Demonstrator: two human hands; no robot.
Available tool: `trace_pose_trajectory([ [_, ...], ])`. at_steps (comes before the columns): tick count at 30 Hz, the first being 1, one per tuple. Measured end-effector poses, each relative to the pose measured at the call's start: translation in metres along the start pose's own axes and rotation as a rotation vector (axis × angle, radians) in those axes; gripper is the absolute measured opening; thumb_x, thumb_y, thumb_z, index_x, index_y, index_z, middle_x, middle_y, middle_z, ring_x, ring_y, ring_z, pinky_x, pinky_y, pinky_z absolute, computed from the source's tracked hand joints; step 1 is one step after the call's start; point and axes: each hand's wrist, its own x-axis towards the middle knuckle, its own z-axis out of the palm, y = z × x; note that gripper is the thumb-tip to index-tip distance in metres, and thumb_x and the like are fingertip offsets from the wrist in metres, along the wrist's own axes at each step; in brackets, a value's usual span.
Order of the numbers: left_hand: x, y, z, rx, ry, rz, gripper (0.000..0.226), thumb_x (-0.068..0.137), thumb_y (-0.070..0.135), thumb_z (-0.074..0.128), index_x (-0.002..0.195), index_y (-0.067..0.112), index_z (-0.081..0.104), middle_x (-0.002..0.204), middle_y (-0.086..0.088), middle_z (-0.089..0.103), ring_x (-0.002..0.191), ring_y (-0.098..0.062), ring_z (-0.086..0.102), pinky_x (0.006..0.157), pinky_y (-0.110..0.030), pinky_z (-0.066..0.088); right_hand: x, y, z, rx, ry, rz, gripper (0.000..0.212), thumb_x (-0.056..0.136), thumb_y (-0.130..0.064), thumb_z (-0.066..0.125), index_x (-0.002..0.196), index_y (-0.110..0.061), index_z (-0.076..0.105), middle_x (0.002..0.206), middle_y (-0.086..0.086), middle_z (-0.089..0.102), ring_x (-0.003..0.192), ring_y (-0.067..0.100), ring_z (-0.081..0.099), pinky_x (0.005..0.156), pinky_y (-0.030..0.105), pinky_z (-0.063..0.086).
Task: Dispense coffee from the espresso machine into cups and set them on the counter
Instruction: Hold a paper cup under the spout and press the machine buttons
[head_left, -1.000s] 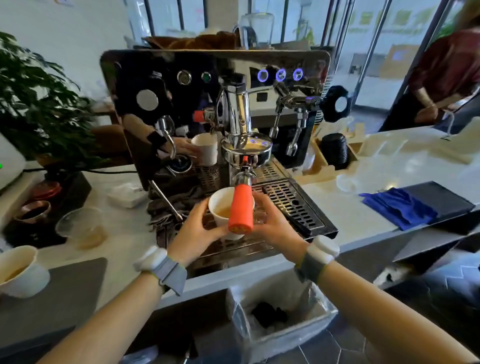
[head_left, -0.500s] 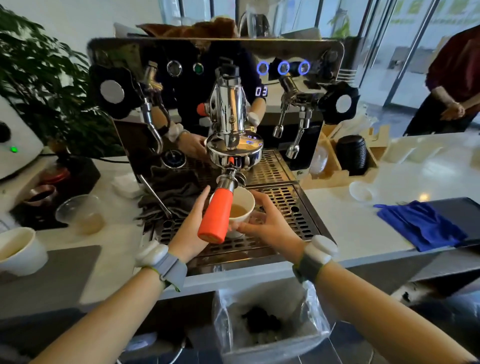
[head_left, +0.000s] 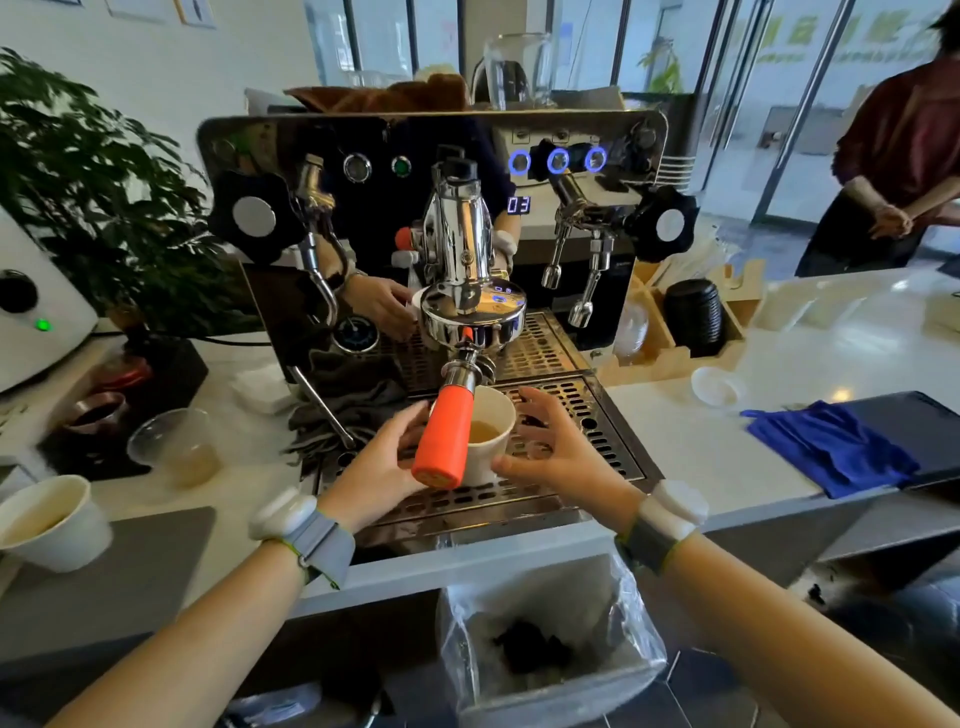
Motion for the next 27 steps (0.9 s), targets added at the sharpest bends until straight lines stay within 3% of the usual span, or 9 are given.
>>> trace_pose_trajectory([
  [5, 0.002, 0.029, -0.023, -0.071, 0.166, 0.111, 0.059, 0.09, 0.005, 0.06, 0.133, 0.036, 0.035, 0.138, 0.007, 0.043, 0.13, -0.009, 0.041, 0.088, -0.017, 0.04, -0.002, -0.029, -0.017, -0.012, 0.118, -0.103, 0.083, 0.069, -0.048, 0.075, 0.138, -0.039, 0.031, 0.13, -0.016, 0.042, 0.121, 0.008, 0.044, 0.096, 0.029, 0.039],
  [9, 0.006, 0.063, -0.038, -0.01, 0.27, 0.249, 0.056, 0.092, 0.011, 0.059, 0.139, 0.033, 0.036, 0.142, 0.01, 0.041, 0.13, -0.001, 0.04, 0.083, -0.002, 0.04, 0.003, -0.059, -0.024, 0.052, 0.189, -0.21, 0.073, 0.074, -0.061, 0.063, 0.137, -0.038, 0.035, 0.129, -0.014, 0.046, 0.115, 0.0, 0.047, 0.094, 0.024, 0.041],
  [11, 0.006, 0.083, -0.044, 0.019, 0.278, 0.317, 0.056, 0.093, 0.019, 0.058, 0.141, 0.036, 0.034, 0.143, 0.016, 0.038, 0.127, 0.012, 0.036, 0.088, -0.005, 0.039, 0.006, -0.075, -0.025, 0.084, 0.211, -0.255, 0.066, 0.079, -0.059, 0.061, 0.137, -0.04, 0.036, 0.131, -0.015, 0.045, 0.118, -0.001, 0.045, 0.086, 0.017, 0.039],
  [13, 0.006, 0.098, -0.047, 0.028, 0.292, 0.37, 0.054, 0.094, 0.024, 0.058, 0.14, 0.04, 0.033, 0.142, 0.019, 0.036, 0.123, 0.018, 0.034, 0.093, -0.011, 0.037, 0.009, -0.085, -0.025, 0.112, 0.234, -0.289, 0.064, 0.078, -0.057, 0.061, 0.136, -0.042, 0.036, 0.138, -0.014, 0.042, 0.126, 0.005, 0.041, 0.095, 0.024, 0.037],
  [15, 0.007, 0.112, -0.049, 0.046, 0.307, 0.4, 0.053, 0.094, 0.026, 0.058, 0.14, 0.037, 0.035, 0.141, 0.018, 0.033, 0.12, 0.02, 0.032, 0.092, -0.007, 0.036, 0.012, -0.093, -0.025, 0.079, 0.25, -0.321, 0.062, 0.08, -0.055, 0.061, 0.135, -0.043, 0.035, 0.142, -0.014, 0.038, 0.131, 0.008, 0.035, 0.105, 0.033, 0.032],
  [21, 0.012, 0.151, -0.059, 0.156, 0.301, 0.491, 0.049, 0.095, 0.029, 0.055, 0.14, 0.031, 0.037, 0.136, 0.018, 0.031, 0.116, 0.024, 0.03, 0.093, -0.007, 0.032, 0.021, -0.133, -0.035, -0.007, 0.248, -0.414, 0.048, 0.089, -0.042, 0.059, 0.13, -0.042, 0.034, 0.135, -0.015, 0.037, 0.132, 0.008, 0.032, 0.109, 0.033, 0.027],
  [24, 0.014, 0.169, -0.063, 0.164, 0.291, 0.517, 0.048, 0.095, 0.03, 0.055, 0.14, 0.031, 0.038, 0.138, 0.016, 0.032, 0.126, 0.008, 0.032, 0.103, -0.022, 0.033, 0.023, -0.152, -0.037, -0.015, 0.228, -0.465, 0.046, 0.09, -0.039, 0.059, 0.128, -0.044, 0.035, 0.135, -0.014, 0.04, 0.129, 0.007, 0.035, 0.108, 0.033, 0.027],
  [27, 0.016, 0.186, -0.068, 0.177, 0.3, 0.545, 0.049, 0.095, 0.03, 0.055, 0.14, 0.031, 0.037, 0.14, 0.013, 0.034, 0.13, 0.002, 0.031, 0.104, -0.027, 0.034, 0.029, -0.171, -0.041, -0.017, 0.239, -0.489, 0.051, 0.091, -0.037, 0.058, 0.135, -0.036, 0.035, 0.128, -0.016, 0.043, 0.127, 0.008, 0.036, 0.102, 0.029, 0.03],
])
